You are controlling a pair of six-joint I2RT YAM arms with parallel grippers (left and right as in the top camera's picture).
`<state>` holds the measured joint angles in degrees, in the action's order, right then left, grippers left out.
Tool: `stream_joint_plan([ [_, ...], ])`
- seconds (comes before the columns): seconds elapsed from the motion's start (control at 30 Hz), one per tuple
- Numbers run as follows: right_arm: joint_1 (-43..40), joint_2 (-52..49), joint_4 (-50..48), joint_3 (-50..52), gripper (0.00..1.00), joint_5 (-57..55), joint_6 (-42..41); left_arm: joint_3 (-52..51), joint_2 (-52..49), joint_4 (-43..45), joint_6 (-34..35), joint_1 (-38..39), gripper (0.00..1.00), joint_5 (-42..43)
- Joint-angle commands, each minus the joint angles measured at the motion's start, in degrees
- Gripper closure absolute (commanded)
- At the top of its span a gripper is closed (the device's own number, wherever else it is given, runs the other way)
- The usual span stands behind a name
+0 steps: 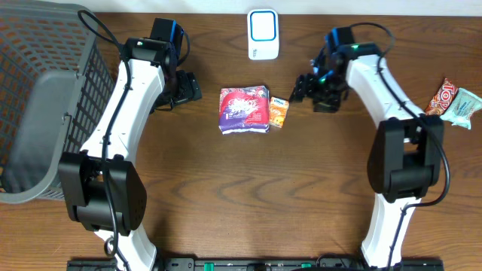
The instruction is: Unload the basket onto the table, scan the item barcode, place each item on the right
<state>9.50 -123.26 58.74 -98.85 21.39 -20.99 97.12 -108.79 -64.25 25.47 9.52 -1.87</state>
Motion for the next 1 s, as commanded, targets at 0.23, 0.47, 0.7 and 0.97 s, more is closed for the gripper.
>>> stream_joint_plan([
  [0.23, 7.5, -0.6, -7.2, 4.5, 0.55, -0.3, -9.9, -0.1, 0.7, -0.2, -0.3, -0.2, 0.02, -0.7],
  [0.47, 8.4, -0.6, -8.9, 6.3, 0.62, -5.5, -11.8, -0.1, 0.7, -0.2, -0.3, -0.2, 0.02, -0.7],
  [0.7, 8.0, -0.6, -8.5, 9.3, 0.62, -14.7, -12.3, -0.1, 0.7, -0.2, -0.3, -0.2, 0.02, -0.7],
  [0.97, 8.3, -0.6, -5.8, 11.6, 0.54, -17.7, -23.2, -0.1, 0.7, -0.2, -0.3, -0.2, 0.02, -0.7],
])
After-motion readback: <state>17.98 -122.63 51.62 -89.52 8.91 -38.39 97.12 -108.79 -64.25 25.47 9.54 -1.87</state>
